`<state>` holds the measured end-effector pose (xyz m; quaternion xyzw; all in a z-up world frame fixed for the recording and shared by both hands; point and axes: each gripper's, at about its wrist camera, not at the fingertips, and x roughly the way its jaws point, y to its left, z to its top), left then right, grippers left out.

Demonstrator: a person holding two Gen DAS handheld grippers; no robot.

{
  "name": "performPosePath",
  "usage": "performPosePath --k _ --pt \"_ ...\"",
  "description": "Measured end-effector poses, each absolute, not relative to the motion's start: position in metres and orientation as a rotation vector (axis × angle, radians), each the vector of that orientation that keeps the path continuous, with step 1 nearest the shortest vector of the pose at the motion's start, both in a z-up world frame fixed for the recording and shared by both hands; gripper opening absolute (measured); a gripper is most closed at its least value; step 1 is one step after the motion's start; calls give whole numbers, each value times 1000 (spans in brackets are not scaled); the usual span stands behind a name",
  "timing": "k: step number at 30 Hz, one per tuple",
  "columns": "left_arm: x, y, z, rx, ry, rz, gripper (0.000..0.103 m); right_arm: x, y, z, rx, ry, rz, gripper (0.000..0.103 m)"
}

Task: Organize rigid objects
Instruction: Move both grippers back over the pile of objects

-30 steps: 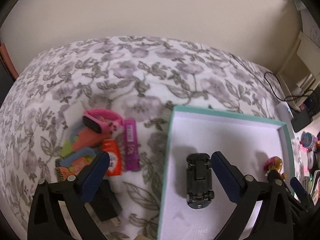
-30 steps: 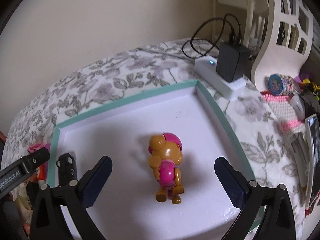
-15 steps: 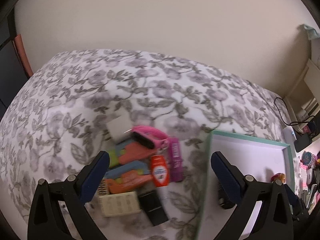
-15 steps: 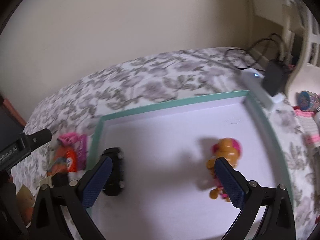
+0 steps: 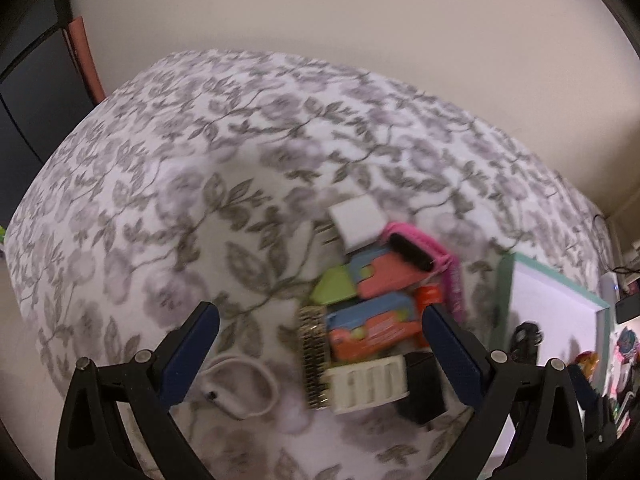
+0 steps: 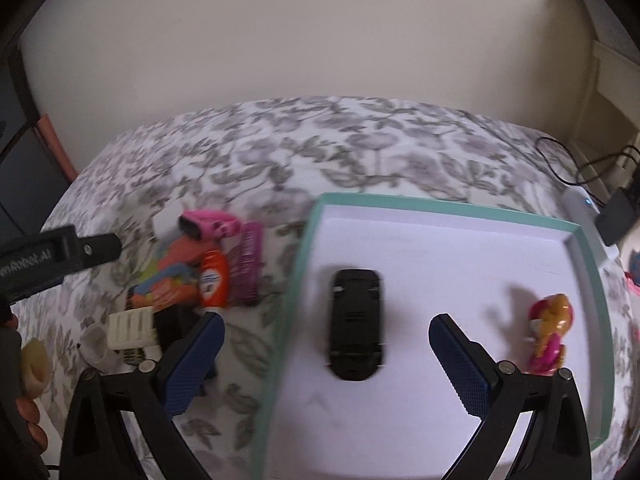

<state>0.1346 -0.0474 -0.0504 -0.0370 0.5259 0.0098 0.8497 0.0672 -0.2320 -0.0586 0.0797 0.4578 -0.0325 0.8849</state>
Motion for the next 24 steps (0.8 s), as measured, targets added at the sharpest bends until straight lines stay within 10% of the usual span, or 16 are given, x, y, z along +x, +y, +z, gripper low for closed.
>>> performPosePath --k 15,24 --pt "124 9 -74 -156 1227 127 101 78 -180 -58 188 982 31 103" --pt "120 31 -92 -226 1283 165 101 82 -153 -64 186 1024 88 82"
